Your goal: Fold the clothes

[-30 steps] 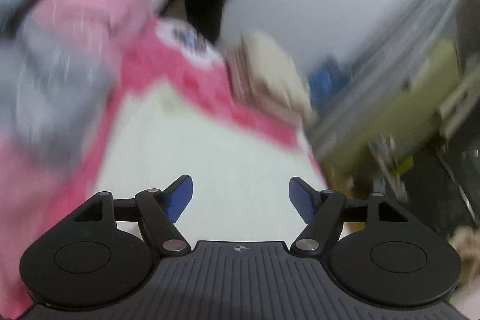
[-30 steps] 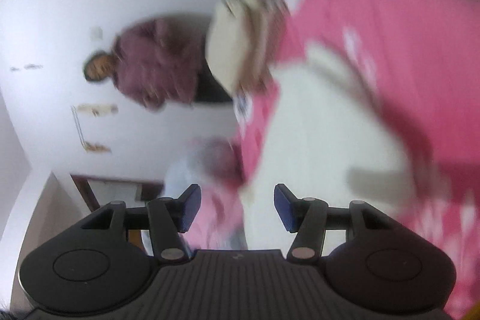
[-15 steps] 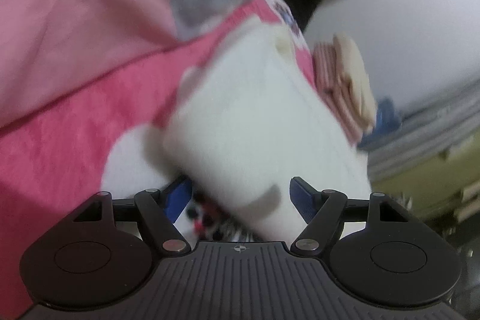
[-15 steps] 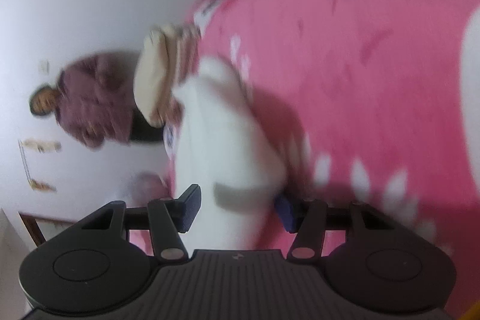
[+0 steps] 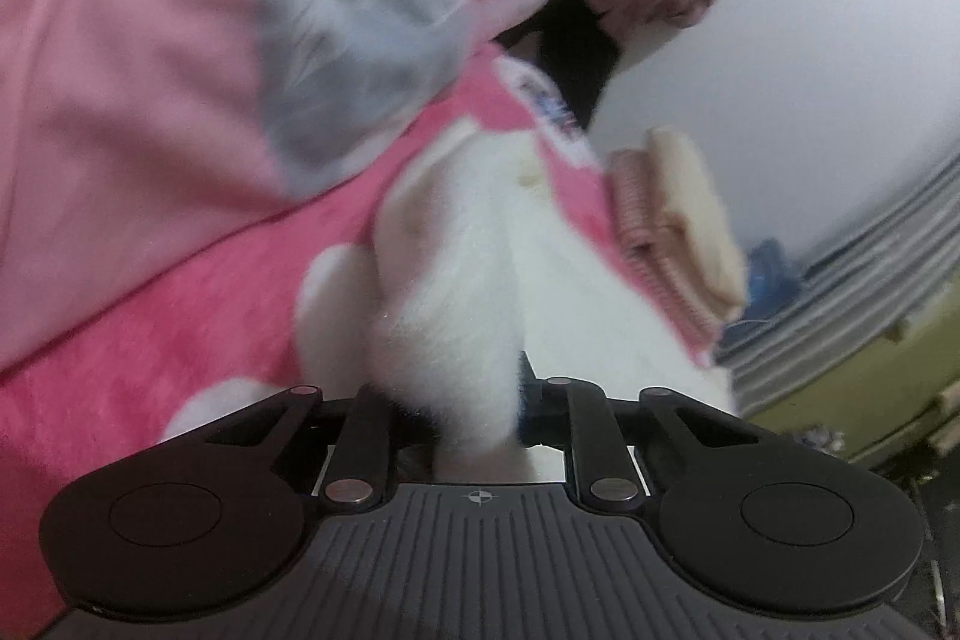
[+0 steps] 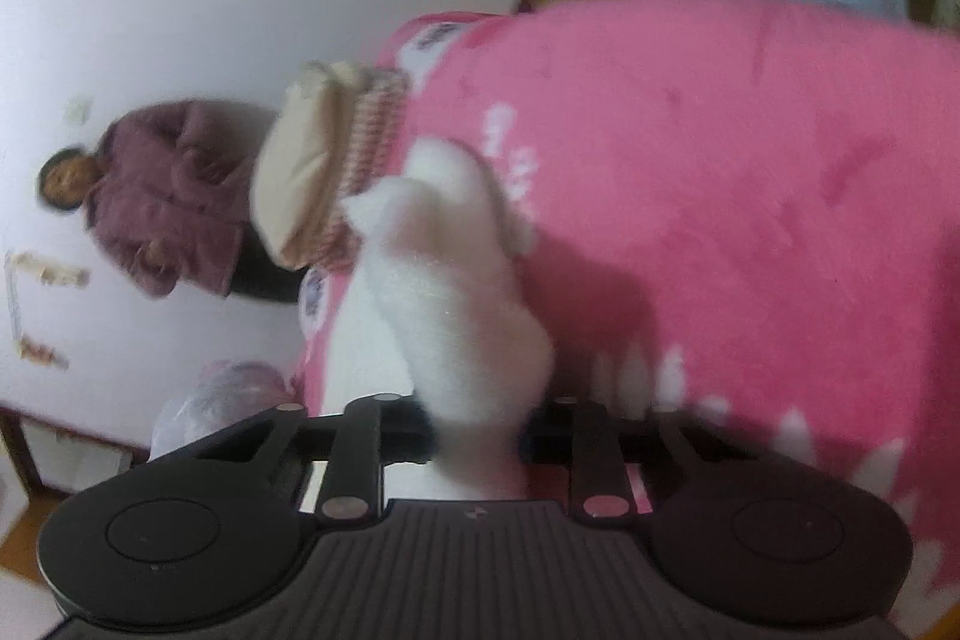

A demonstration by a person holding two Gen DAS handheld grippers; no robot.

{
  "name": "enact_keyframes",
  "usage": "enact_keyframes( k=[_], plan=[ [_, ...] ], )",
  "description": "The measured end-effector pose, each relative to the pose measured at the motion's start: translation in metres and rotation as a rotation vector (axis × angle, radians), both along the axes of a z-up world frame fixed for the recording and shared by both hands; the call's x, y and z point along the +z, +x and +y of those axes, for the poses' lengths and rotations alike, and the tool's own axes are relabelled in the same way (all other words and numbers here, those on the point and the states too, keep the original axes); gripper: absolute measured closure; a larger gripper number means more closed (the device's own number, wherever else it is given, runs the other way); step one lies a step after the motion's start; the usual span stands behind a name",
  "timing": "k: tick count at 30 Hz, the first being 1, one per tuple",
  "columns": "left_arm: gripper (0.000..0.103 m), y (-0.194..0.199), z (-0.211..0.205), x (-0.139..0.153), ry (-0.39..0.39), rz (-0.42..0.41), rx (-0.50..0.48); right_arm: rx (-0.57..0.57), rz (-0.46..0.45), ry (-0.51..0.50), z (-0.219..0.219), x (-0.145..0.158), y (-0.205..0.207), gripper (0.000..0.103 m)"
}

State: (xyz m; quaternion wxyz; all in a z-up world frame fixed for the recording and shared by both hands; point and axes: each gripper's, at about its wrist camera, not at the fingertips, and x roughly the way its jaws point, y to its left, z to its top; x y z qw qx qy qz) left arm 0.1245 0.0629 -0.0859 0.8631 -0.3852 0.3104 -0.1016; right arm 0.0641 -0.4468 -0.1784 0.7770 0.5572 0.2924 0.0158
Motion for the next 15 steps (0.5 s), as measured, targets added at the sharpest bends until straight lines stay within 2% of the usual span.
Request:
enact_keyframes(
  k=[2,5,8,12,15],
  plan=[
    [0.093,-0.005,0.005,0.011,-0.043,-0.034,-0.026,0.035,-0.018,-0.032,0.001,0.013,-0.008,0.085],
    [0.093,-0.019,0.011,0.028,-0.055,-0.058,-0.062,0.075,-0.019,-0.061,0.002,0.032,-0.023,0.086],
    [0.093,-0.048,0.024,0.041,-0.047,-0.051,-0.098,0.132,0.017,-0.07,0.005,0.05,-0.045,0.086],
    [0.093,-0.105,0.055,0.041,-0.036,0.018,-0.133,0.305,0.127,-0.06,0.007,0.064,-0.091,0.087],
    [0.09,-0.141,0.073,0.026,-0.017,0.135,-0.175,0.424,0.242,-0.034,0.01,0.064,-0.124,0.085]
  ],
)
